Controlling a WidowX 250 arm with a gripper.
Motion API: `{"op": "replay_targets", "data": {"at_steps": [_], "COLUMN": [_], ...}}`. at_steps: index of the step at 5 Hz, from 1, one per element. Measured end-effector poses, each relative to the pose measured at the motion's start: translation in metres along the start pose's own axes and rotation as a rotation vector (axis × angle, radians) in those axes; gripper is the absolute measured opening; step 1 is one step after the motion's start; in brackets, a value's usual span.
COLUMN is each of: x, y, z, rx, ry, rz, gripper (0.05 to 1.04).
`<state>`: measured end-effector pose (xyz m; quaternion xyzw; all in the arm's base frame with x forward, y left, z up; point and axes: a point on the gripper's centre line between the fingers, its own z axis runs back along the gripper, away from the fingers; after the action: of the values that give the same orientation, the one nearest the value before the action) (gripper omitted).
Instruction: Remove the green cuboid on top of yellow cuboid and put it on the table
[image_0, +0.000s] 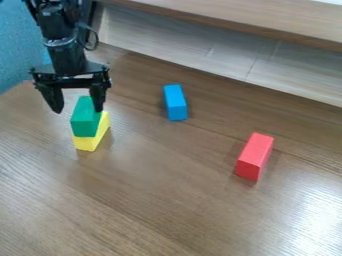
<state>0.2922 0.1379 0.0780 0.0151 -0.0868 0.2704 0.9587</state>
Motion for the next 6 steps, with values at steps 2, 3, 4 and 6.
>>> {"op": "replay_targets", "data": {"at_steps": [2, 3, 4, 6], "x": [-0.013, -0.018, -0.018, -0.041], "y": [0.001, -0.004, -0.019, -0.091], "z": [-0.016, -0.016, -0.004, 0.002], "rx": [0.001, -0.03, -0.076, -0.173], "ry": [0.038, 0.031, 0.01, 0.013], "rz": [0.038, 0.043, 0.002, -0.265], "gripper": [0.692, 0.594, 0.593, 0.593]}}
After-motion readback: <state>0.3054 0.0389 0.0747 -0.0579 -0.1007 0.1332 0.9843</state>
